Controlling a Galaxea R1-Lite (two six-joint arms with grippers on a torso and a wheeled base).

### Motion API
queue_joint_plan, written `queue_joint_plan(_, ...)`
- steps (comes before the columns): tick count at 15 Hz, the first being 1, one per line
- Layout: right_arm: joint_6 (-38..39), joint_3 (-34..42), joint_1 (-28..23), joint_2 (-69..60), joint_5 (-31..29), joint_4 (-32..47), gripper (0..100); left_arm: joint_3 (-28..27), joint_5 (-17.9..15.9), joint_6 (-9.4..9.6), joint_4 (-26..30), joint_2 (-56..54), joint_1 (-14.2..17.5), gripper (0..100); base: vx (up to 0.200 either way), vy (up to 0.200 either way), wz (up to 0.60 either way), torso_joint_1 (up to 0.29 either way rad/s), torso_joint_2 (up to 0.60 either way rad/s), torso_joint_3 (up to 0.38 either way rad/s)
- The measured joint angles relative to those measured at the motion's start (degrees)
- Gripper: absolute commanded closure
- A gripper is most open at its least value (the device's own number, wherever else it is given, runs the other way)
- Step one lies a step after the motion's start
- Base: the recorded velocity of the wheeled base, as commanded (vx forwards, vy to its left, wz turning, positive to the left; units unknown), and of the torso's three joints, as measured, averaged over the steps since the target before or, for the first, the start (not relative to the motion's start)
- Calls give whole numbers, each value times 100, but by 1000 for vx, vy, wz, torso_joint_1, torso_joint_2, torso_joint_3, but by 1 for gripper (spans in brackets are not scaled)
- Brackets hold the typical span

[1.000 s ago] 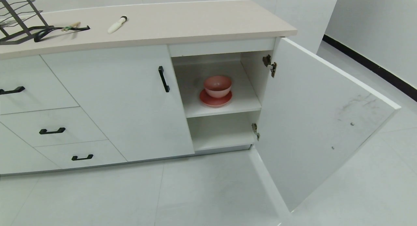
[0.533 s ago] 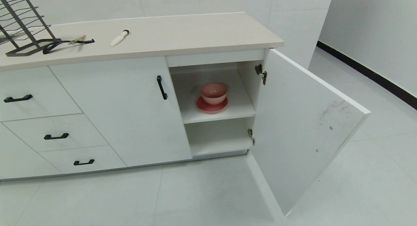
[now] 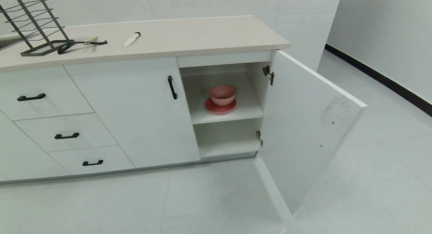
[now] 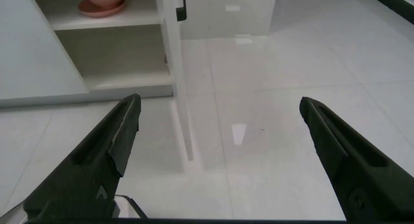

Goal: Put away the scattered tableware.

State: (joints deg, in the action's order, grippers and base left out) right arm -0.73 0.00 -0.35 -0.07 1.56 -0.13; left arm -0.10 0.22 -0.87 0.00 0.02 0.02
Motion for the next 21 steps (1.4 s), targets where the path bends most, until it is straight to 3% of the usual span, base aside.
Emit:
queue_joint_plan(12,-13,0,0,0,16,-2,0,0,2,9,10,0,0,0,0,0,0,-94,153,41)
queue_joint_plan(13,57,0,0,0,-6,0,100,0,0,11,0,0,0,0,0,0,0,-12,105,32)
queue_joint_plan(18,83,0,2,0,-33,-16,100,0,0,11,0,0,-2,0,0,0,0,-1,16,20)
queue_joint_plan(21,13,-30,-2,12,-80,-1037,100,0,0,0,0,0,0,0,0,0,0,0,0,0)
